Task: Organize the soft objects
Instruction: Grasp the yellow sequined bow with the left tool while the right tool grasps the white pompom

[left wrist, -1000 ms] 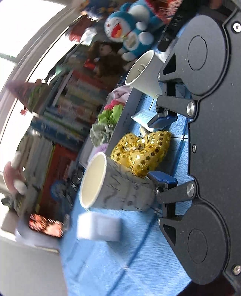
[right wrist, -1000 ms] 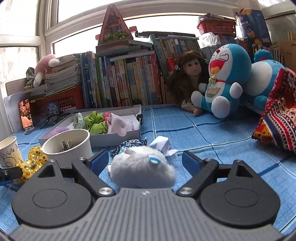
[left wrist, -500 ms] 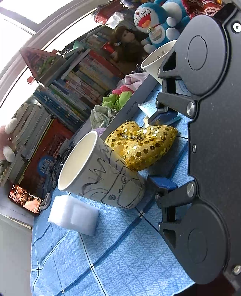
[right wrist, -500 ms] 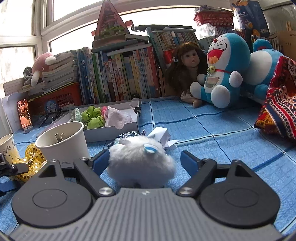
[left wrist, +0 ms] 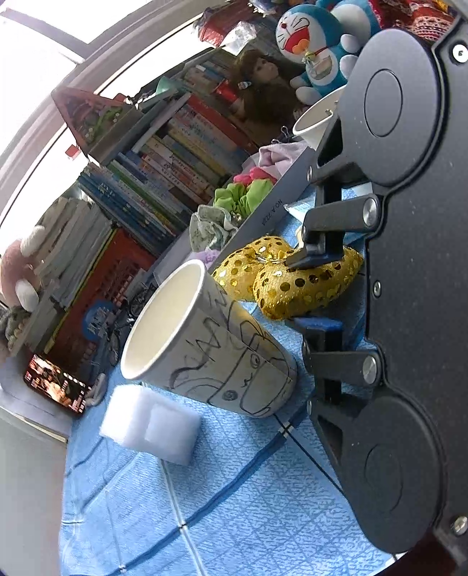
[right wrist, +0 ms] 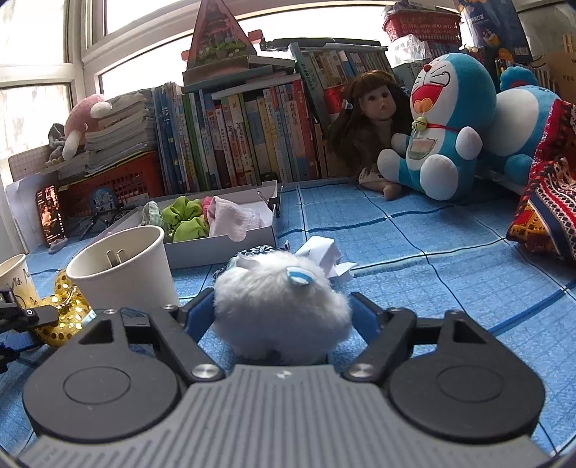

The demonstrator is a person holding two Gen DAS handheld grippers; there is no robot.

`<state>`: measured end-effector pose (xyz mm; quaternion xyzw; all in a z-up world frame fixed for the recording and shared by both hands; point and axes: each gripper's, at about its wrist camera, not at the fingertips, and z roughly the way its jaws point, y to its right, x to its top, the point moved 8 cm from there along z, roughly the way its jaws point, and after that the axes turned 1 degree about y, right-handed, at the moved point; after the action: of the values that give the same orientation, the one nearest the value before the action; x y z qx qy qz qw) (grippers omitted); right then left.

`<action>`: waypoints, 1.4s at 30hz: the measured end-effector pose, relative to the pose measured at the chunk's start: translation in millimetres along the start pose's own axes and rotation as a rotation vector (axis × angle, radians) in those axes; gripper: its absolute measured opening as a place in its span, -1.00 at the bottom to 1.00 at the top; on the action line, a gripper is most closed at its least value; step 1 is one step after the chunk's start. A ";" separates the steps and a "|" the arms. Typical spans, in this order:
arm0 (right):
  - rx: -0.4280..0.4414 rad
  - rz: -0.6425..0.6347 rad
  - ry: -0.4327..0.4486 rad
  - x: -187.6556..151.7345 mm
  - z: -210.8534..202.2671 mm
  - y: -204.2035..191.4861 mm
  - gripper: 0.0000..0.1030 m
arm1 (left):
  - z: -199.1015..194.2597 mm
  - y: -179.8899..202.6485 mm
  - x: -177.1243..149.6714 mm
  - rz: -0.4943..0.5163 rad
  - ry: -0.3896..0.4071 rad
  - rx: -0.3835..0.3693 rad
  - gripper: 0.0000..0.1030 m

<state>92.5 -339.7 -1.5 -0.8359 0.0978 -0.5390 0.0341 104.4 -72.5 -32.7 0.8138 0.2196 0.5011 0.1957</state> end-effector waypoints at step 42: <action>-0.056 0.027 0.006 -6.0 -7.9 7.9 0.43 | -15.5 -9.9 -4.0 0.180 -0.035 -0.022 -0.19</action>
<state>81.9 -345.9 -4.9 -0.8335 0.1243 -0.5381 0.0178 87.2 -65.0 -34.4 0.8366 0.1366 0.5049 0.1628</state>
